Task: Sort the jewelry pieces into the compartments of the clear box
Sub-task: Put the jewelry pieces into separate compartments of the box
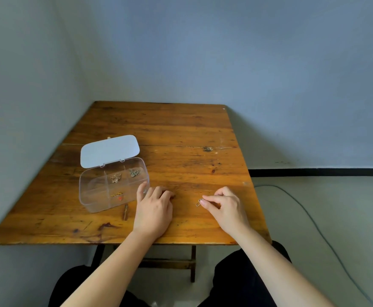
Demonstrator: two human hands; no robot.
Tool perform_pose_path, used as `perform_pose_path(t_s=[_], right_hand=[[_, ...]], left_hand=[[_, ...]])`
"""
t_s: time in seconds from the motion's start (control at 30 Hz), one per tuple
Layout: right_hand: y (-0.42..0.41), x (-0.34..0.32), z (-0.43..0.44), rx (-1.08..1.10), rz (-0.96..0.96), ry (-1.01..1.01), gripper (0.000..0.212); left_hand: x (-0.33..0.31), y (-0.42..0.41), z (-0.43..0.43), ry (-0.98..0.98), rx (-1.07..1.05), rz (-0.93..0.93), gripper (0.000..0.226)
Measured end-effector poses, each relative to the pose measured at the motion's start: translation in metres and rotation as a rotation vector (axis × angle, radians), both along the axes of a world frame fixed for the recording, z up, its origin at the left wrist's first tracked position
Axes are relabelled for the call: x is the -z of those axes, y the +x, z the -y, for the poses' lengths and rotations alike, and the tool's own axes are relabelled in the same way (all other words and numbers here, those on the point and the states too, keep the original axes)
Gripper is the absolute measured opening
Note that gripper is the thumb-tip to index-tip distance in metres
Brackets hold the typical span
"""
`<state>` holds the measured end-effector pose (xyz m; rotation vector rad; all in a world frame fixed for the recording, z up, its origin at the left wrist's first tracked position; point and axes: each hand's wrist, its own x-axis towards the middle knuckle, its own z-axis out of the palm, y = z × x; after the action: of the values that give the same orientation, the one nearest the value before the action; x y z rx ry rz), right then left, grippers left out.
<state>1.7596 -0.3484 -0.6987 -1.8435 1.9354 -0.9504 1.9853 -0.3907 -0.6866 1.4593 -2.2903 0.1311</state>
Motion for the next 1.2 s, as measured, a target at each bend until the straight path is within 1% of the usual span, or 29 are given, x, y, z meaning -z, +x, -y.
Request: perform_pose_path(t_s=[0.13, 0.3, 0.37, 0.47, 0.57, 0.63, 0.73, 0.83, 0.93, 0.97, 1.03, 1.13, 1.2], right_hand=[[0.003, -0.002, 0.002, -0.026, 0.02, -0.035, 0.018], [0.007, -0.004, 0.011, -0.031, -0.094, 0.042, 0.024], [0.003, -0.005, 0.015, -0.014, -0.082, 0.061, 0.023], [-0.005, -0.01, 0.023, 0.05, 0.055, 0.069, 0.02], [-0.014, -0.023, 0.039, 0.143, 0.172, 0.058, 0.025], [-0.021, -0.034, 0.053, 0.198, 0.237, 0.042, 0.028], [-0.031, -0.053, 0.082, 0.223, 0.402, -0.013, 0.021], [-0.037, -0.068, 0.111, 0.247, 0.565, -0.052, 0.017], [-0.042, -0.073, 0.144, 0.269, 0.775, -0.058, 0.016], [-0.043, -0.073, 0.154, 0.27, 0.804, -0.05, 0.017], [-0.044, -0.071, 0.174, 0.271, 0.76, -0.028, 0.018], [-0.046, -0.067, 0.204, 0.281, 0.623, 0.013, 0.016], [-0.047, -0.064, 0.225, 0.307, 0.508, 0.014, 0.022]], left_hand=[[0.0, 0.0, 0.0, -0.005, 0.002, -0.007, 0.019], [0.0, 0.001, 0.002, -0.001, 0.013, 0.003, 0.019], [0.0, 0.001, 0.001, 0.006, 0.017, 0.03, 0.02], [-0.003, -0.001, 0.003, 0.028, 0.024, 0.112, 0.022], [-0.009, -0.004, 0.012, 0.027, 0.07, 0.186, 0.025], [-0.013, -0.009, 0.021, 0.023, 0.118, 0.151, 0.027], [-0.022, -0.024, 0.039, 0.078, 0.146, 0.043, 0.031], [-0.024, -0.041, 0.064, 0.161, 0.095, 0.014, 0.04], [-0.018, -0.055, 0.093, 0.286, 0.014, 0.018, 0.048], [-0.016, -0.059, 0.103, 0.313, -0.008, 0.03, 0.049], [-0.011, -0.064, 0.122, 0.346, -0.04, 0.069, 0.051], [-0.003, -0.065, 0.144, 0.368, -0.078, 0.101, 0.053], [0.004, -0.062, 0.149, 0.334, -0.092, 0.088, 0.053]])
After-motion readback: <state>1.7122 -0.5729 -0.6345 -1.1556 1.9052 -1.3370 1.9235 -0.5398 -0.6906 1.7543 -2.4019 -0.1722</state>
